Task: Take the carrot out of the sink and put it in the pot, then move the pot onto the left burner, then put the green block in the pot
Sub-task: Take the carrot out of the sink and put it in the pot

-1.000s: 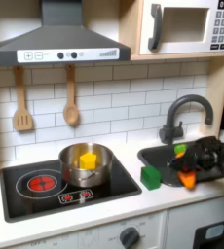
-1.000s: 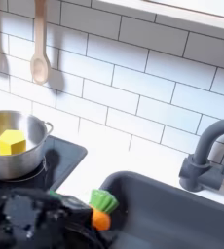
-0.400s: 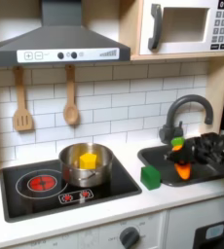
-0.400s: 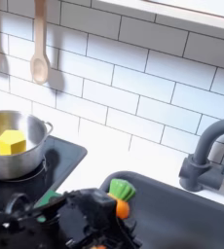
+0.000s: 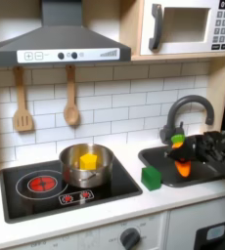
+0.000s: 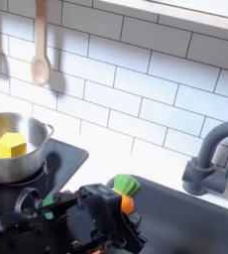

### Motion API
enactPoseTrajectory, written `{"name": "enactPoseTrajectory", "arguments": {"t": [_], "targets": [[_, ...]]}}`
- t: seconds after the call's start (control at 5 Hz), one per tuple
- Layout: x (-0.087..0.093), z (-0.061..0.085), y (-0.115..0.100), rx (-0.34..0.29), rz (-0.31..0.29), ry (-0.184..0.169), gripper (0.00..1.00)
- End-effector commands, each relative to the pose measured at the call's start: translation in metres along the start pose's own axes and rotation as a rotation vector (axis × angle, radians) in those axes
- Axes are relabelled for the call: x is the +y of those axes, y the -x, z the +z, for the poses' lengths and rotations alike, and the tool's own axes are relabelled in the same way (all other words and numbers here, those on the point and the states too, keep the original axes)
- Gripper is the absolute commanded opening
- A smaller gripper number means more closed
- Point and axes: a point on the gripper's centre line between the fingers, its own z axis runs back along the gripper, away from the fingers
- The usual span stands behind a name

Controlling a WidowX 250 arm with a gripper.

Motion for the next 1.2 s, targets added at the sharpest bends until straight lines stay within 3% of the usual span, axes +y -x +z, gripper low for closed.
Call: {"name": "enactPoseTrajectory", "arguments": {"t": [0.0, 0.4, 0.6, 1.0], "targets": [[-0.009, 0.012, -0.010, -0.022, 0.000, 0.013, 0.00], [-0.023, 0.003, 0.001, 0.128, 0.021, 0.027, 0.00], [-0.022, 0.007, -0.003, 0.154, 0.075, 0.027, 0.00], [-0.023, 0.010, -0.009, 0.147, 0.103, 0.039, 0.00]]}}
